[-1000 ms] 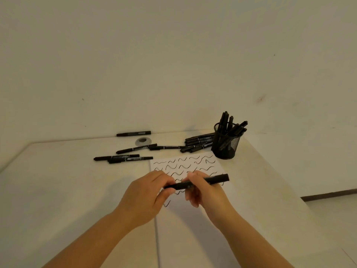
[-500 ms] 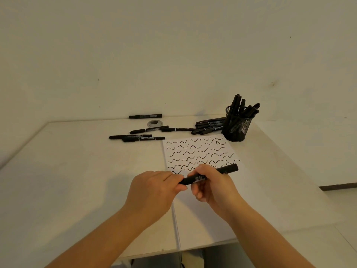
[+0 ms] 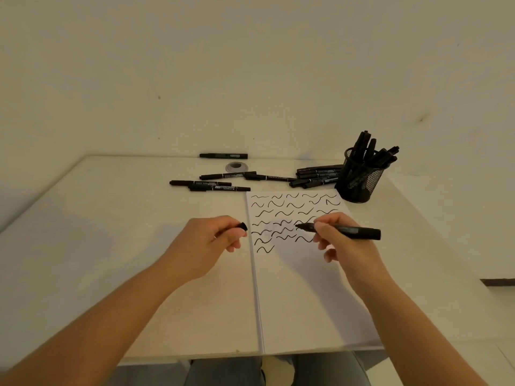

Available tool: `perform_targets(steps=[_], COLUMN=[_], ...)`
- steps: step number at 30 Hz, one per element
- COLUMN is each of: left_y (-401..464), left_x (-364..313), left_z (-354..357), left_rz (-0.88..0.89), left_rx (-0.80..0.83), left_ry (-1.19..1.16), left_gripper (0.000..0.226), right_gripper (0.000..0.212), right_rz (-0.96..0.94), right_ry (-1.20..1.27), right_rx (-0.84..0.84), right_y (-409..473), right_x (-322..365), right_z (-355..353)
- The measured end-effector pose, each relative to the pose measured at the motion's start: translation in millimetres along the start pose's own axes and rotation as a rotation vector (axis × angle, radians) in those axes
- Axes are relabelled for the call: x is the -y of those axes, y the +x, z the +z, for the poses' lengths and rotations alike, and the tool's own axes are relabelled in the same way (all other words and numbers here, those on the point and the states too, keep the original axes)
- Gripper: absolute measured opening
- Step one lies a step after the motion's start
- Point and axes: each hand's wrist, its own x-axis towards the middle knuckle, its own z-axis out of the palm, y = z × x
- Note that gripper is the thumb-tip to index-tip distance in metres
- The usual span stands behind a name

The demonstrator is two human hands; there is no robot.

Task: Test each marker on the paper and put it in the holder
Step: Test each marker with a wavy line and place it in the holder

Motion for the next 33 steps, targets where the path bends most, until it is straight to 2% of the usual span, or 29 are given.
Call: perform_targets(steps=[5, 10, 14, 19, 24, 27, 30, 33], left_y=[16.6, 31.2, 27.5, 26.5, 26.2, 25.0, 24.1, 23.1], left_x=[6.9, 9.1, 16.1, 18.5, 18.9, 19.0, 20.3, 19.8], left_z=[19.3, 33.0, 33.4, 32.6, 33.3, 33.6, 34.9, 37.3], left_rz=[-0.012, 0.003, 0.014, 0.008, -0.005, 0.000, 0.007, 0.019], left_rx=[-0.015, 0.005, 0.025, 0.029, 0.029, 0.017, -0.004, -0.015], left_ry=[0.035, 0.136, 0.149, 0.117, 0.109, 0.089, 0.068, 0.053], left_gripper=[0.020, 0.014, 0.016, 0.015, 0.015, 0.013, 0.012, 0.010], right_gripper=[0.010, 0.015, 0.021, 0.016, 0.019, 0.018, 0.014, 0.013], right_rz=[-0.020, -0.069, -0.088, -0.116, -0.117, -0.125, -0.155, -0.152], right_ry=[-0.100, -0.168, -0.196, -0.260, -0.261, -0.289, -0.190, -0.085], right_rx=[0.022, -0.070, -0.008, 0.082, -0.010, -0.123, -0.230, -0.233], right_y=[9.0, 8.2, 6.1, 3.5, 7.8, 9.1, 9.3, 8.3], right_x=[-4.2, -19.3, -22.7, -22.7, -28.9, -29.9, -27.5, -24.0], right_z=[8.0, 15.3, 15.1, 20.3, 15.9, 12.0, 6.0, 4.4])
